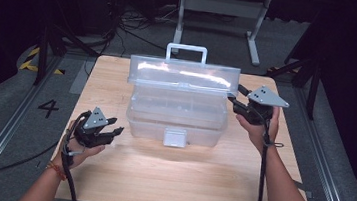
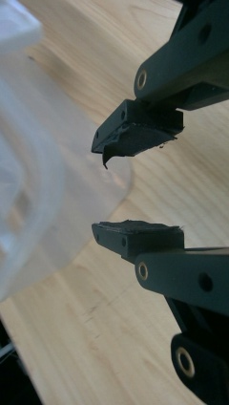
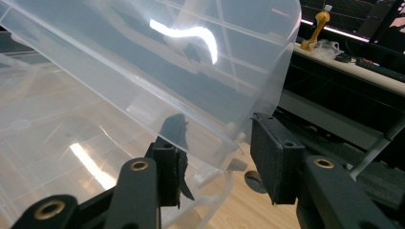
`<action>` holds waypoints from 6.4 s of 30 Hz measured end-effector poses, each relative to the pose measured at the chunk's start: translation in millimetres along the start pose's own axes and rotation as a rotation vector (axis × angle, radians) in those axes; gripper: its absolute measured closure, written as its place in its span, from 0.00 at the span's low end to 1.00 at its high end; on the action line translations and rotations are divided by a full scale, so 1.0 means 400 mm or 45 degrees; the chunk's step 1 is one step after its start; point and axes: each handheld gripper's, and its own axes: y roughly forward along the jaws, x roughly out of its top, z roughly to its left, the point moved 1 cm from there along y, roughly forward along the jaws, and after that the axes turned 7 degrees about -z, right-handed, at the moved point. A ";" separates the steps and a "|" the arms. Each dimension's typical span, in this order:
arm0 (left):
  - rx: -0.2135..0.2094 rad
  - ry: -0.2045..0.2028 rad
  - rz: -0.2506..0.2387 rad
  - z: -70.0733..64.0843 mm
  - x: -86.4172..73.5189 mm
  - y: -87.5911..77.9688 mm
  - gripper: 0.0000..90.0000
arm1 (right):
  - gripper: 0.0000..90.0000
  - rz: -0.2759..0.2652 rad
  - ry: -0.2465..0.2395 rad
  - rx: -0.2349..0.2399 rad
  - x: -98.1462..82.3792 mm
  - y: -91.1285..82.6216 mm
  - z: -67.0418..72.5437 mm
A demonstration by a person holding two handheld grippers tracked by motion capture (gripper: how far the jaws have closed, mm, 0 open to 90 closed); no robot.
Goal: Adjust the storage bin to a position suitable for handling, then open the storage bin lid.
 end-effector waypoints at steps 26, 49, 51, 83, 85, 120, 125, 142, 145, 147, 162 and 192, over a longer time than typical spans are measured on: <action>-0.065 -0.014 0.200 0.009 -0.077 0.038 0.47 | 0.88 0.006 0.014 -0.068 0.034 0.038 -0.045; -0.111 -0.079 0.209 0.013 -0.118 0.045 0.45 | 0.81 -0.014 0.110 -0.188 0.057 0.117 -0.063; -0.121 -0.079 0.199 0.014 -0.120 0.045 0.45 | 0.81 -0.012 0.118 -0.188 0.062 0.124 -0.069; -0.168 -0.086 0.133 0.020 -0.136 0.049 0.37 | 0.84 0.052 0.194 -0.201 0.100 0.211 -0.133; -0.168 -0.087 0.134 0.019 -0.137 0.049 0.37 | 0.84 0.054 0.194 -0.200 0.101 0.215 -0.136; -0.152 -0.081 0.124 0.018 -0.141 0.043 0.35 | 0.87 0.126 0.249 -0.172 0.111 0.303 -0.199; -0.153 -0.081 0.125 0.019 -0.141 0.043 0.35 | 0.87 0.145 0.262 -0.161 0.111 0.318 -0.209; -0.147 -0.088 0.132 0.018 -0.142 0.042 0.34 | 0.87 0.196 0.281 -0.145 0.110 0.353 -0.230; -0.147 -0.086 0.130 0.018 -0.142 0.043 0.34 | 0.87 0.205 0.288 -0.144 0.109 0.359 -0.233; -0.147 -0.088 0.132 0.018 -0.142 0.042 0.34 | 0.87 0.208 0.291 -0.142 0.108 0.363 -0.235; -0.148 -0.090 0.135 0.019 -0.141 0.042 0.33 | 0.86 0.266 0.330 -0.126 0.098 0.405 -0.259; -0.145 -0.098 0.145 0.017 -0.139 0.045 0.31 | 0.84 0.370 0.374 -0.111 0.061 0.483 -0.292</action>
